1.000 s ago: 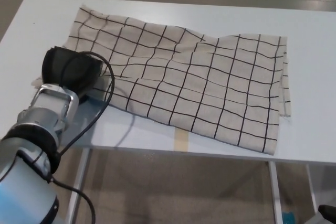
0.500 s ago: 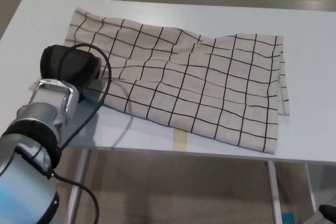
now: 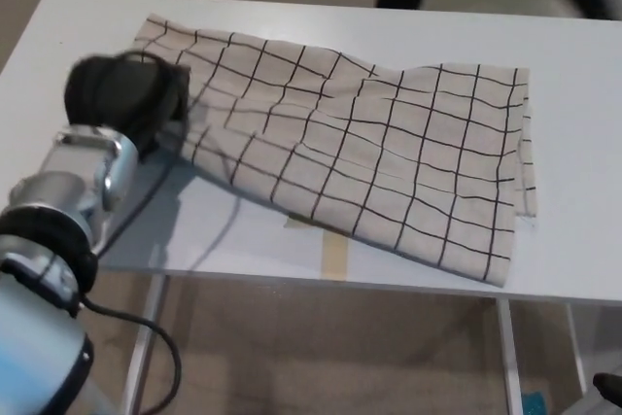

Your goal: Use the left hand to fold a white towel with checkered patterns in half.

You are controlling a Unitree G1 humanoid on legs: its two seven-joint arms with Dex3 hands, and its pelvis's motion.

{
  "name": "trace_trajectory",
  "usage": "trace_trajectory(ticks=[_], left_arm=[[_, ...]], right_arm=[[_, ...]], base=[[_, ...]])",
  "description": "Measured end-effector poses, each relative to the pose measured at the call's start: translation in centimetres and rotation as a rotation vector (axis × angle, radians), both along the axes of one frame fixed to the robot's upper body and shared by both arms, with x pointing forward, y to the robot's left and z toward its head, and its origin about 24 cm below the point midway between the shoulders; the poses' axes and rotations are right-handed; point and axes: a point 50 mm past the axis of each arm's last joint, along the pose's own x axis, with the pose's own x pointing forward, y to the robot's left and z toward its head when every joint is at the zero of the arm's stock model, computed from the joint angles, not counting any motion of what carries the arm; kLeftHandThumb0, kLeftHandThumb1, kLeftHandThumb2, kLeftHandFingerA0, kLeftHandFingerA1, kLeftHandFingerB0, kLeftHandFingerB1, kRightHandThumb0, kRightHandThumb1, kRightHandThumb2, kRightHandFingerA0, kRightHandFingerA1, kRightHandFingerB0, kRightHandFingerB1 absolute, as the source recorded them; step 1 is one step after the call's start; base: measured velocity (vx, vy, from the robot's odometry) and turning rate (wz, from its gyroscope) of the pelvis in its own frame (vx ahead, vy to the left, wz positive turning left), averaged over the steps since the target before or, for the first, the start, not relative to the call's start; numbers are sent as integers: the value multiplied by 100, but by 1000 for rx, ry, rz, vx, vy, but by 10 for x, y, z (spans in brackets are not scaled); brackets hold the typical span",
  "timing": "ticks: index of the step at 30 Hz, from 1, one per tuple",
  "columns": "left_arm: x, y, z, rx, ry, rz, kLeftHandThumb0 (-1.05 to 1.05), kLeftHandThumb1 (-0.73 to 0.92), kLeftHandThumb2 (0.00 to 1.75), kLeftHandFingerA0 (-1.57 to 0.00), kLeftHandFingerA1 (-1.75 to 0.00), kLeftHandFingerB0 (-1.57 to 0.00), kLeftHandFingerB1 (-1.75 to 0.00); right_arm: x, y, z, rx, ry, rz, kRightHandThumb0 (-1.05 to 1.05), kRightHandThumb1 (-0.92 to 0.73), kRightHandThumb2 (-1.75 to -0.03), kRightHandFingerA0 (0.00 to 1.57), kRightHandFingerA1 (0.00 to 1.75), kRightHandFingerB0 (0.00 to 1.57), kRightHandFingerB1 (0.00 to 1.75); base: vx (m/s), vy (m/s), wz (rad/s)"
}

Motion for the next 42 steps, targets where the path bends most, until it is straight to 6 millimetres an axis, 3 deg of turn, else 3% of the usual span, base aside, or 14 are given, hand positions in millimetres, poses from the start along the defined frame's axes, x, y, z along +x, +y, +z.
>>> trace_trajectory(ticks=[4,5,8,9,10,11,14,15,19,20,23,24,27,42], left_arm=[[5,4,28,-21,-103,-20,-19,69,57,-79,-175,-58,-175],[6,5,37,-26,-135,-28,-22,65,59,-80,-175,-94,-107],[8,4,54,-34,-201,-52,-22,65,59,-80,-175,-94,-107],[9,2,61,-36,-226,-69,-24,57,56,-81,-175,-98,-60],[9,0,65,-38,-239,-81,-24,57,56,-81,-175,-98,-60],[9,-1,67,-40,-248,-90,-26,58,55,-79,-175,-97,-104],[10,-9,77,-42,-286,-141,-24,56,55,-79,-172,-93,-116],[10,-10,78,-42,-291,-147,-27,54,55,-80,-173,-103,-66],[10,-25,90,3,-339,-219,-32,52,55,-81,-175,-88,-50],[10,-28,92,8,-348,-231,-27,35,71,-118,-145,-97,-131],[10,-51,99,36,-386,-313,-19,55,53,-84,-175,-65,-175],[9,-61,101,51,-399,-347,-21,52,55,-85,-175,-107,-76],[6,-87,107,95,-430,-445,-28,51,55,-82,-173,-93,-51],[-26,-182,100,253,-442,-899,-37,49,58,-98,-172,-90,-54]], right_arm=[[0,0,0,6,7,-3,-28,-69,-61,85,76,78,52],[0,0,-1,6,9,-3,-28,-68,-60,86,77,77,53],[-1,0,-1,5,13,-2,-28,-68,-60,86,77,77,53],[-2,0,-2,2,16,-1,-27,-68,-61,88,77,77,53],[-2,0,-2,1,17,0,-27,-68,-61,88,77,77,53],[-2,0,-2,0,18,1,-28,-68,-61,88,77,77,53],[-3,-1,-3,-4,23,3,-28,-68,-61,88,77,77,53],[-3,-1,-3,-5,24,3,-28,-68,-61,88,77,77,53],[-5,0,-3,-4,26,3,-28,-68,-61,88,77,77,53],[-5,0,-3,-5,26,4,-28,-68,-61,88,77,78,52],[-5,-1,-3,-7,26,4,-28,-68,-61,88,77,78,52],[-5,-1,-3,-7,24,5,-28,-68,-61,87,77,78,52],[-4,-1,-3,-6,17,6,-28,-68,-61,87,77,78,52],[-2,-1,1,-18,2,20,-27,-69,-61,88,78,80,54]], base=[[0,0,0],[0,0,0],[0,0,0],[0,0,0],[0,0,0],[0,0,0],[0,0,0],[0,0,0],[0,0,0],[0,0,0],[0,0,0],[0,0,0],[0,0,0],[0,0,0]])
